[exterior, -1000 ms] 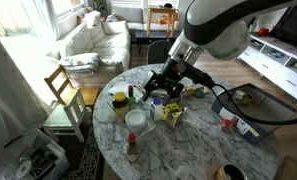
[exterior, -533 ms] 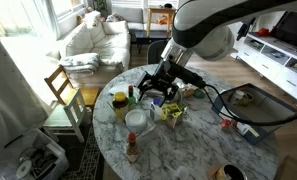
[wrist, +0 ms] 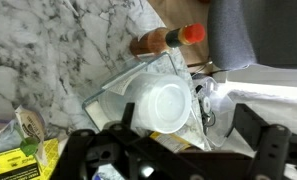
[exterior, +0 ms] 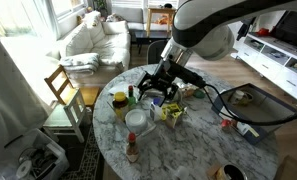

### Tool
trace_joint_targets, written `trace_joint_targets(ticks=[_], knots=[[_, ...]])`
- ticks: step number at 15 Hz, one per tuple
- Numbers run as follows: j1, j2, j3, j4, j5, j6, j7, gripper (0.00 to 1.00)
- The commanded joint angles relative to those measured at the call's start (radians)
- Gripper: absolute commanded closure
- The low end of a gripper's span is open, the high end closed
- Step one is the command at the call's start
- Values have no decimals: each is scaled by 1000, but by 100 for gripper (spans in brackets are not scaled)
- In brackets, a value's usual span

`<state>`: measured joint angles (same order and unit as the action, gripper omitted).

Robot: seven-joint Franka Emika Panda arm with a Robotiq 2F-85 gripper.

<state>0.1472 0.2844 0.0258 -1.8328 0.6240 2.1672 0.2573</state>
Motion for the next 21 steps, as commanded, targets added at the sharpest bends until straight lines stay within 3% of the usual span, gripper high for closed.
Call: trace_joint_targets(ticks=[1, 9, 14, 21], knots=[[-20, 43, 16, 46, -22, -44, 125, 0], [-43, 240, 1, 287, 1, -300, 488, 0], [-45, 371, 1, 416, -11, -300, 654, 0], [-55, 455, 11, 500, -12, -306, 700, 0]])
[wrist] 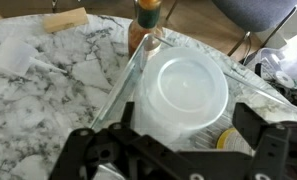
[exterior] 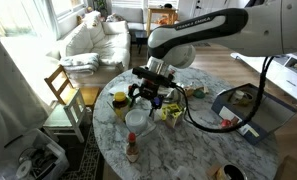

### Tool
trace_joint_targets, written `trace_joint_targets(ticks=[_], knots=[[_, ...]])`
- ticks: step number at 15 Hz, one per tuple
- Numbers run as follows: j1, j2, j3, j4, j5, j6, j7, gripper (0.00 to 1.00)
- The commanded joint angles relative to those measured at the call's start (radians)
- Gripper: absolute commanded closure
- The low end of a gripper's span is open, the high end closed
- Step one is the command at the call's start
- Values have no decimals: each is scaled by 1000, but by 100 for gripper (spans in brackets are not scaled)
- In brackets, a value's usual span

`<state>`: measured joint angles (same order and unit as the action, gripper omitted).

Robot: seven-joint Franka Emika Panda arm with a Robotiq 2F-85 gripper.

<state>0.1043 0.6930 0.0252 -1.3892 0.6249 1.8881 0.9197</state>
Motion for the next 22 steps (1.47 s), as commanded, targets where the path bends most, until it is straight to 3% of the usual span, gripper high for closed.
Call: trace_joint_targets(ticks=[1, 12, 22], knots=[[-13, 55, 13, 63, -13, -29, 40, 0], [-22, 131, 29, 130, -6, -101, 64, 0], [-76, 189, 73, 193, 75, -203, 23, 0]])
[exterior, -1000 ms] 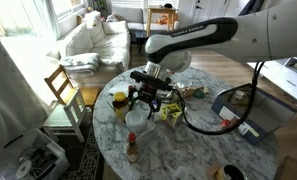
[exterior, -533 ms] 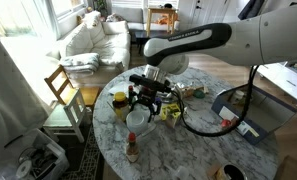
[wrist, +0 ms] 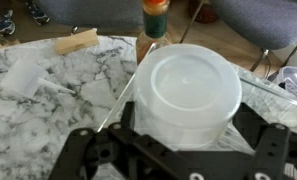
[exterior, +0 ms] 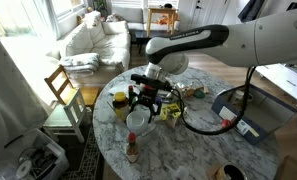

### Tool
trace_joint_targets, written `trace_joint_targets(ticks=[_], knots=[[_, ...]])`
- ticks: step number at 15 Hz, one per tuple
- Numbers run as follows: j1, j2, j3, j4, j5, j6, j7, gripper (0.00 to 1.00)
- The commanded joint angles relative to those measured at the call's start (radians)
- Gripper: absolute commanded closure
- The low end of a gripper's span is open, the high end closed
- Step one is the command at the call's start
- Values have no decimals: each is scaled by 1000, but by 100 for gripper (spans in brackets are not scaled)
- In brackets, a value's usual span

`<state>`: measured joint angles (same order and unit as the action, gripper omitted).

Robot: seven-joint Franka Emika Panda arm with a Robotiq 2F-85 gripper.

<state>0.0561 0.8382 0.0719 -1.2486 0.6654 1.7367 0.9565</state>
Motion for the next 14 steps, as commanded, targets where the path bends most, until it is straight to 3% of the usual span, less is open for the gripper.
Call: trace_joint_targets(ticks=[1, 2, 4, 10, 14], knots=[[-30, 51, 28, 59, 41, -60, -14, 0], [-26, 59, 23, 68, 38, -70, 0, 3], [-27, 67, 20, 75, 46, -79, 8, 27], [-51, 70, 29, 84, 95, -100, 7, 42], [-65, 50, 24, 74, 130, -140, 10, 43]])
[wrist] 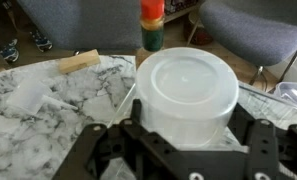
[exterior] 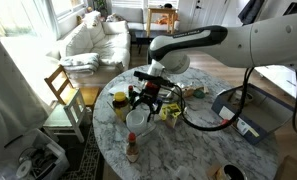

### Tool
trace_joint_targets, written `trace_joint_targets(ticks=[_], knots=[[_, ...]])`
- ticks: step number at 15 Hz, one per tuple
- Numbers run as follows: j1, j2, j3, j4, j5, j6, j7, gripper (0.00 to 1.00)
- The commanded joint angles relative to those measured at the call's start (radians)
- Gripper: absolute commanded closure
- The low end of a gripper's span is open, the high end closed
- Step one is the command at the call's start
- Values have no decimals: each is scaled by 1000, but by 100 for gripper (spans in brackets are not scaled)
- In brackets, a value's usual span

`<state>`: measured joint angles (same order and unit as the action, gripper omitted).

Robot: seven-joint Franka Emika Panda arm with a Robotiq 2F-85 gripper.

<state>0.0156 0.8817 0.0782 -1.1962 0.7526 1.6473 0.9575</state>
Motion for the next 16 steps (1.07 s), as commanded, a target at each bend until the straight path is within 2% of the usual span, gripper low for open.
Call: trace_joint_targets(ticks=[1, 5, 9, 16], knots=[[-29, -1, 18, 17, 56, -62, 7, 43], [-49, -38, 28, -5, 130, -136, -2, 43], [-48, -121, -1, -68, 165, -180, 33, 43], [-31, -276, -38, -198, 164, -144, 29, 43]])
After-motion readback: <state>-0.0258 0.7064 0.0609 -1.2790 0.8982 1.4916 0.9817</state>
